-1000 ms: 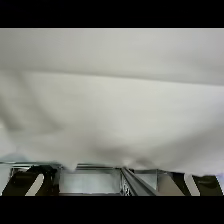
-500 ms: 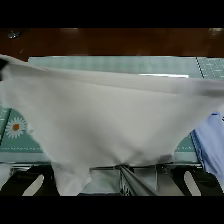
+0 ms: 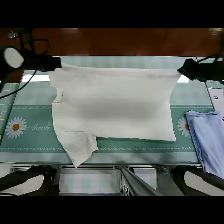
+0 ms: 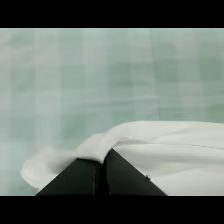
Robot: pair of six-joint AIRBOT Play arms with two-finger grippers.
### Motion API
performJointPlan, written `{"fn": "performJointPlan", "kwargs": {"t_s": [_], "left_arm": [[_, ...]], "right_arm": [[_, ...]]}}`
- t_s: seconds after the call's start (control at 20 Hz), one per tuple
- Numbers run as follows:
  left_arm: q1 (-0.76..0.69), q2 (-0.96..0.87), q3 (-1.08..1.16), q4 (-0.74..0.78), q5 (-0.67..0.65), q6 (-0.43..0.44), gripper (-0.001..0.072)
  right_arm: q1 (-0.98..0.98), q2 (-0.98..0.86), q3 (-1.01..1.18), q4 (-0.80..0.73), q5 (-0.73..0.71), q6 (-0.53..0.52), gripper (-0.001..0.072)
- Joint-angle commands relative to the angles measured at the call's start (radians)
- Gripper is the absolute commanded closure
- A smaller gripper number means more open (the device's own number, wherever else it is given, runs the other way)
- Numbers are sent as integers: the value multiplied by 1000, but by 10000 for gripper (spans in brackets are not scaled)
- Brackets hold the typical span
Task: Fold the shirts.
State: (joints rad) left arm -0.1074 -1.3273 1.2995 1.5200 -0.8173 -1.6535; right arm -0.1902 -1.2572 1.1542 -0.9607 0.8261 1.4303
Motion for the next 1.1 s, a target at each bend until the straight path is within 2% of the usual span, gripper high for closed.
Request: {"fn": "performJointPlan", "kwargs": {"t_s": [0.0, 0.15, 0.25, 0.4, 0.5, 0.6, 0.85, 0.9, 0.95, 1.0, 1.05], "left_arm": [[1, -148, 4, -35, 129, -159, 668], [1, -190, 3, -77, 113, -158, 668], [2, -190, 6, -80, 64, -151, 667], [27, -169, 31, -80, -146, -45, 667], [34, -173, 22, -80, -302, 48, 667], [34, -173, -34, -80, -340, 82, 667], [39, -206, -130, -80, -337, 82, 667], [44, -209, -129, -81, -345, 80, 663], [50, -209, -120, -80, -373, 71, 437], [56, -209, -100, -79, -417, 70, 3], [69, -208, -71, -76, -480, 75, 5]], "right_arm": [[0, -274, 160, 100, -37, -12, 696], [0, -412, 314, 103, 80, 1, 696], [-1, -440, 353, 99, 151, -2, 695], [-41, -426, 354, 35, 312, -33, 695], [-47, -427, 339, -108, 426, -36, 695], [-43, -427, 291, -159, 454, -33, 695], [-43, -427, 145, -117, 414, -34, 695], [-43, -427, 140, -100, 411, -32, 608], [-44, -426, 141, -68, 418, -27, 265], [-50, -422, 151, -26, 448, -37, 89], [-60, -411, 164, -3, 480, -39, 88]]}}
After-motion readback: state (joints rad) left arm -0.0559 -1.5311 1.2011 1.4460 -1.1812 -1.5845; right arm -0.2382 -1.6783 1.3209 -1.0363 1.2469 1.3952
